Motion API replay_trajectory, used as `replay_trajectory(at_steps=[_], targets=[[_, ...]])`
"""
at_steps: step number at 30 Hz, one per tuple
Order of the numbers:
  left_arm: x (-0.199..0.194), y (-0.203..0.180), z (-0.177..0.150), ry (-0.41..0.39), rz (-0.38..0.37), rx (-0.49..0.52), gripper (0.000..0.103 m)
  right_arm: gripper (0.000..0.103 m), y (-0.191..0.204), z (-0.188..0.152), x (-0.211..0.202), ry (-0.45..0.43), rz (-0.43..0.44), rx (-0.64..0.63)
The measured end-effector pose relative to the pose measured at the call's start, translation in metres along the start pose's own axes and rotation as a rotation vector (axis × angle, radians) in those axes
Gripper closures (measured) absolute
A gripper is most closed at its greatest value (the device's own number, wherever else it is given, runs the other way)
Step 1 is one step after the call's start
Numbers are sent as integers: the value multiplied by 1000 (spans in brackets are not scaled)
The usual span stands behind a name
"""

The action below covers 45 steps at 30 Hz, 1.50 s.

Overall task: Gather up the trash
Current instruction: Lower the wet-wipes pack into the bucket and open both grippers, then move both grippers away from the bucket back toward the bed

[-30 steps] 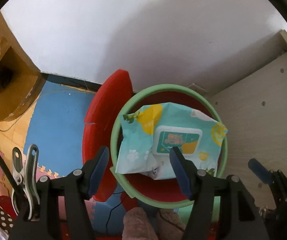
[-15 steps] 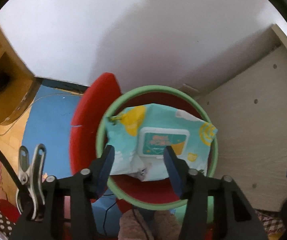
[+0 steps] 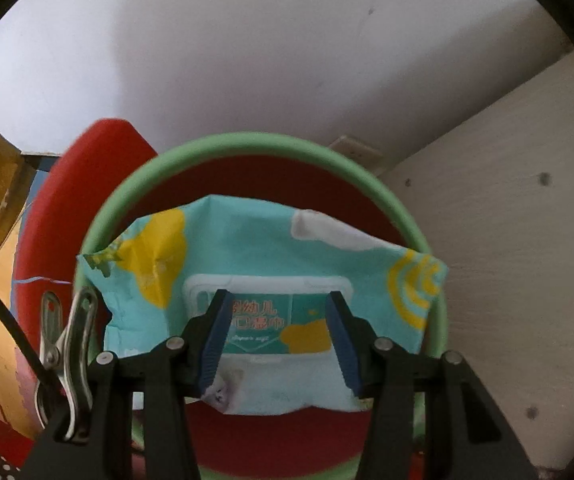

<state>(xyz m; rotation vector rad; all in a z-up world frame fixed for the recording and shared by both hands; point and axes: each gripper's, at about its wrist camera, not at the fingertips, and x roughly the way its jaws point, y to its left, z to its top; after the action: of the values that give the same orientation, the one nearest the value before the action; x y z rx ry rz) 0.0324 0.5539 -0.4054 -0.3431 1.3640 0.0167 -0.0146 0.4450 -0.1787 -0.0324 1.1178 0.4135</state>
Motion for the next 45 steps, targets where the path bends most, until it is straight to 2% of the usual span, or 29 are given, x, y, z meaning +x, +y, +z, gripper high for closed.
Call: replay_trajectory(at_steps=[3,7,11,18,26,34,45], targets=[[23,-2,4,34,17,13,54,43,0,1,2,2,-1,0],[57,0,7,99,78,27,54,43,-1,2,5,6,1,8],[63,6,8,120,81,-3,54,43,-3,5,5,5,3,8],[32,10,8,88,75,-15,54,43,-1,8,0,-9,29,2],[-8,8,-8,59,60,-41,54,43,-1,11,-18,-29,47,-3],[-70,9,-20,3,51,-41,54,43,0,11,-48,-64,49,8],[-154,-4,-34,-91,37,9,54,43,-1,2,-93,-110,23,3]])
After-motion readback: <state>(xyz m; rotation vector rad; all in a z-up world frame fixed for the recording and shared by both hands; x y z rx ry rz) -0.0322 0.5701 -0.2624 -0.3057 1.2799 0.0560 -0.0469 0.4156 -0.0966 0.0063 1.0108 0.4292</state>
